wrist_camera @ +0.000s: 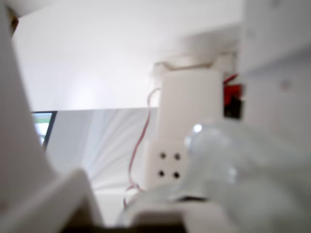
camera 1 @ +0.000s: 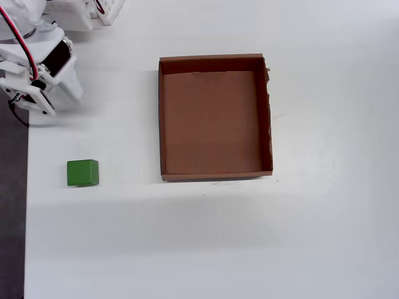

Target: Grasp a green cube and put it in a box.

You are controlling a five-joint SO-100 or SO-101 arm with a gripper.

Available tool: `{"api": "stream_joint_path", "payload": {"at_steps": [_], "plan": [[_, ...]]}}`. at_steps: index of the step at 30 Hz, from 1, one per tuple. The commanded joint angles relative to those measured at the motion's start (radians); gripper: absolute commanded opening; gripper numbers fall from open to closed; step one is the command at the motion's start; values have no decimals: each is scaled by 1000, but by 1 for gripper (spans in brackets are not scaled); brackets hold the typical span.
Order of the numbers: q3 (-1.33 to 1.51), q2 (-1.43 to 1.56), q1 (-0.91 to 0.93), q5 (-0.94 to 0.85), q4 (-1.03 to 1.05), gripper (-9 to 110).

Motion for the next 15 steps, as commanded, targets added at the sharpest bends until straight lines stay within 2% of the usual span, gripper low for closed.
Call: {"api": "stream_joint_path", "payload": {"at_steps": [1,15], "plan": [[-118,-95,-20,-49,-5,22],[-460,-546,-152,-51,6,25]]}}
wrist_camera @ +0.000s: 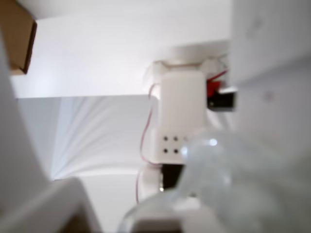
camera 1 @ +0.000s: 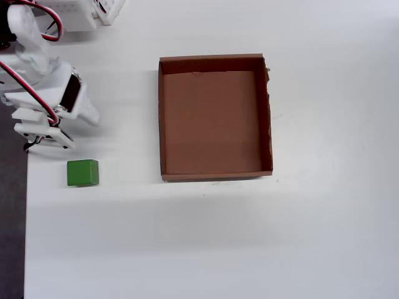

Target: Grasp a green cube and put it in a box.

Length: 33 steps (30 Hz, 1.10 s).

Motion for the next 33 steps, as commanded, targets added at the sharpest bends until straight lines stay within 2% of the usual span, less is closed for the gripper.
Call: {"api": "stream_joint_path", "payload": {"at_steps": [1,4,7,24,33], "plan": [[-78,-18,-20,-17,2,25],[-98,-44,-28,-21,0,25],[-104,-61,-23,-101,17,25],[-141,-163,5,-140,-227,25],[-91,-176,29,-265,-288,25]]}}
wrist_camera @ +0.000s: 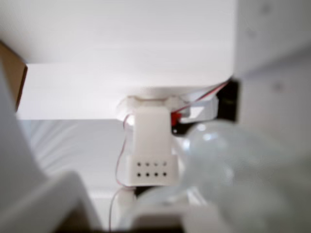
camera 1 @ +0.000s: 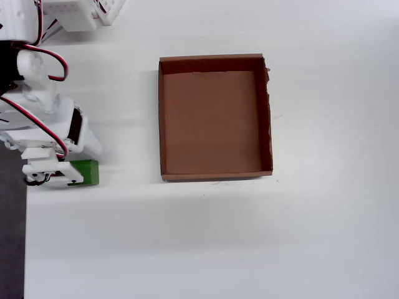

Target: Grasp a green cube and put it in a box.

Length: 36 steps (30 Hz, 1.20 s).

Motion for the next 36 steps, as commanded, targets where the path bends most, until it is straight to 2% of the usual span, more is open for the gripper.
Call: {"api": "stream_joint_path", "payload": {"at_steps": [1,10,25,36], "plan": [[6,15,12,-52,-40,25],[3,-32,44,-94,-124,25],[-181,-202,28,-74,-83,25],[-184,-224,18,-71,-74,25]]}}
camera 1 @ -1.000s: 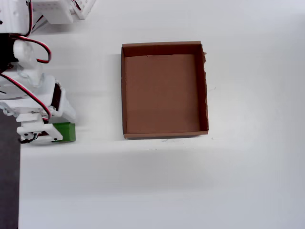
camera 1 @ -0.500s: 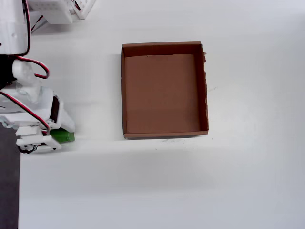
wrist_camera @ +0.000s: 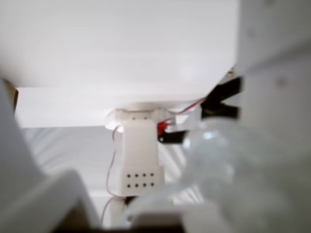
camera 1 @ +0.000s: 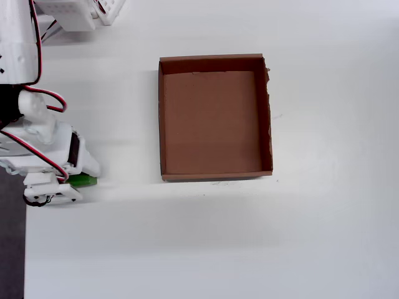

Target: Grasp a green cube and put it in a box.

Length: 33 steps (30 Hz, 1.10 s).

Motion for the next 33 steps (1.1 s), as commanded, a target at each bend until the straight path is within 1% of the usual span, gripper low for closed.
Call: {"api": "stream_joint_path", "payload": {"at_steps": [1,9,14,33], "plan": [[-40,6,-14,-2,3,24],[-15,2,-14,-2,-31,21],[-40,-2,-14,-2,28,20],[-54,0,-9,0,54,15]]}}
